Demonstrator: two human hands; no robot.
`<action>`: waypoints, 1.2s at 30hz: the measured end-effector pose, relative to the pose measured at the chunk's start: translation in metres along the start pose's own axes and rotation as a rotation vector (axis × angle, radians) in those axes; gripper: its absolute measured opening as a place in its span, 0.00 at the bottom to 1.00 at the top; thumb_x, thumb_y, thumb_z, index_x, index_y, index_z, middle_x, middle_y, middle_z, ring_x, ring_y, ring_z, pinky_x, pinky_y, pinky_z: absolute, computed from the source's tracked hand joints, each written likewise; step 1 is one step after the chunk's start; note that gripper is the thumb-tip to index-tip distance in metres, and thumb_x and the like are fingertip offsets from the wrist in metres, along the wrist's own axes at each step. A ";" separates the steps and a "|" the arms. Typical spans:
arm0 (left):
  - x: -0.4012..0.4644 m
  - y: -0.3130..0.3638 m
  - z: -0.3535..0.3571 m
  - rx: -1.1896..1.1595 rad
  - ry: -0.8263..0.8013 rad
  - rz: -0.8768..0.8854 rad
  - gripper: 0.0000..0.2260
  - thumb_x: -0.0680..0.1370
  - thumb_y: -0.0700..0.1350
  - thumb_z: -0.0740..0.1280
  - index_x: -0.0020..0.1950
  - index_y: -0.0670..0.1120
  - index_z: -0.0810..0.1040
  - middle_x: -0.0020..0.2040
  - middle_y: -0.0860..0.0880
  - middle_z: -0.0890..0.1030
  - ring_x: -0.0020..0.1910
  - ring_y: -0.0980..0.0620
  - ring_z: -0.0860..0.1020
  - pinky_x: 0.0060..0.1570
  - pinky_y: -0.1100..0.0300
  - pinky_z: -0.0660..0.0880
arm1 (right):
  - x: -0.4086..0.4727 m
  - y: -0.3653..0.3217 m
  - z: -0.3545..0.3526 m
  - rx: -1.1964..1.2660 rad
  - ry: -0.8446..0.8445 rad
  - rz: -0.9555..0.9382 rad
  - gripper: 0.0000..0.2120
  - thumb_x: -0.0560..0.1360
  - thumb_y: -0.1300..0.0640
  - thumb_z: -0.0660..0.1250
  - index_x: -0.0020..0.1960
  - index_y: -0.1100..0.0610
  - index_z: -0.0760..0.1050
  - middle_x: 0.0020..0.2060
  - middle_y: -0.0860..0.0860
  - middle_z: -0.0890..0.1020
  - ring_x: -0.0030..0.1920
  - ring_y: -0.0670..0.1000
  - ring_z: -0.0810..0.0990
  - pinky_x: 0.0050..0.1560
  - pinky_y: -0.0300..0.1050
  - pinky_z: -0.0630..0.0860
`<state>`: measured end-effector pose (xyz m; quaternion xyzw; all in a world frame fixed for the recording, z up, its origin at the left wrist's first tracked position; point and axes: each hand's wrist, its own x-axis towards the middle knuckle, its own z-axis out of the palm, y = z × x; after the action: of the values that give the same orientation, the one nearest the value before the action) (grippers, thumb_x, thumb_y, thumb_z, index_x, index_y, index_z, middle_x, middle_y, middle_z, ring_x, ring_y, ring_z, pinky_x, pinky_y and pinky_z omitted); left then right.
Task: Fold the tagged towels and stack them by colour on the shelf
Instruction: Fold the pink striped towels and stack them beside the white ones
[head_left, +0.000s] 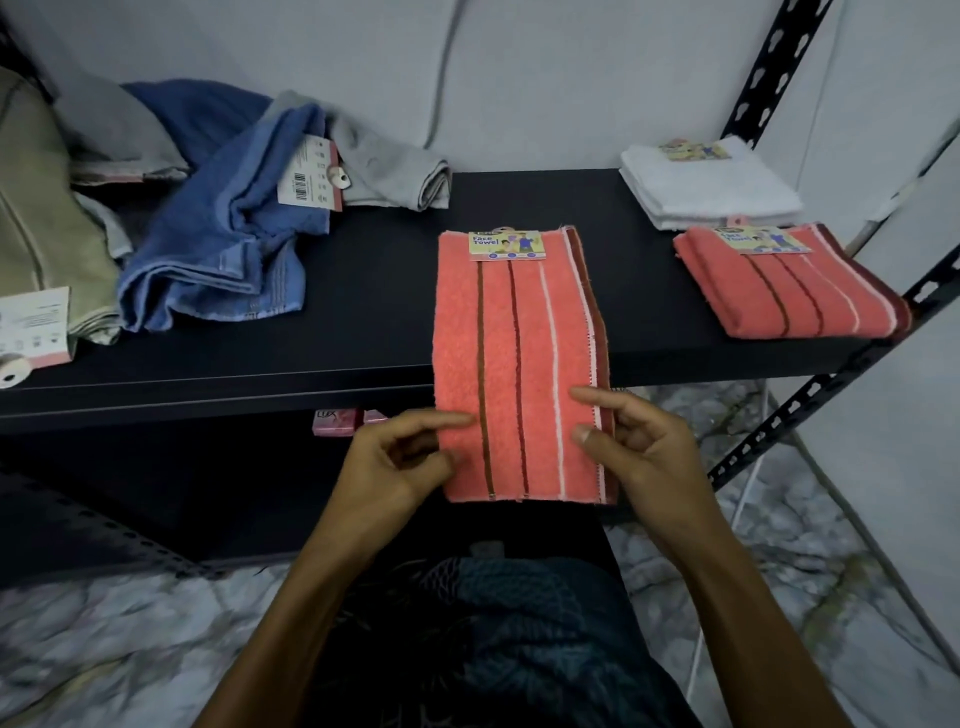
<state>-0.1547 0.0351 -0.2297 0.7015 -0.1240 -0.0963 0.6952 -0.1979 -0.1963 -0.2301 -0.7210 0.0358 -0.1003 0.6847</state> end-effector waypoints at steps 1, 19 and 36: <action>0.002 0.002 0.002 -0.034 0.021 0.011 0.15 0.75 0.30 0.69 0.55 0.46 0.84 0.54 0.50 0.85 0.56 0.50 0.82 0.53 0.60 0.80 | 0.001 -0.001 0.000 0.007 0.008 0.001 0.15 0.73 0.62 0.73 0.55 0.46 0.83 0.44 0.63 0.82 0.45 0.57 0.80 0.55 0.56 0.79; 0.018 0.006 0.005 -0.050 0.081 0.024 0.11 0.77 0.37 0.69 0.49 0.51 0.87 0.48 0.47 0.86 0.51 0.49 0.82 0.53 0.60 0.77 | 0.014 -0.009 0.007 -0.027 0.007 -0.035 0.11 0.73 0.55 0.74 0.54 0.44 0.82 0.41 0.74 0.74 0.38 0.59 0.74 0.45 0.62 0.77; 0.048 0.084 -0.006 -0.031 0.109 0.241 0.14 0.73 0.30 0.71 0.51 0.49 0.83 0.41 0.49 0.86 0.41 0.56 0.82 0.43 0.65 0.79 | 0.045 -0.087 -0.003 0.008 0.052 -0.168 0.10 0.70 0.67 0.74 0.47 0.55 0.83 0.40 0.50 0.87 0.41 0.48 0.85 0.41 0.39 0.80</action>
<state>-0.1104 0.0253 -0.1435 0.6750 -0.1679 0.0241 0.7180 -0.1621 -0.2030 -0.1391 -0.7160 -0.0077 -0.1762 0.6754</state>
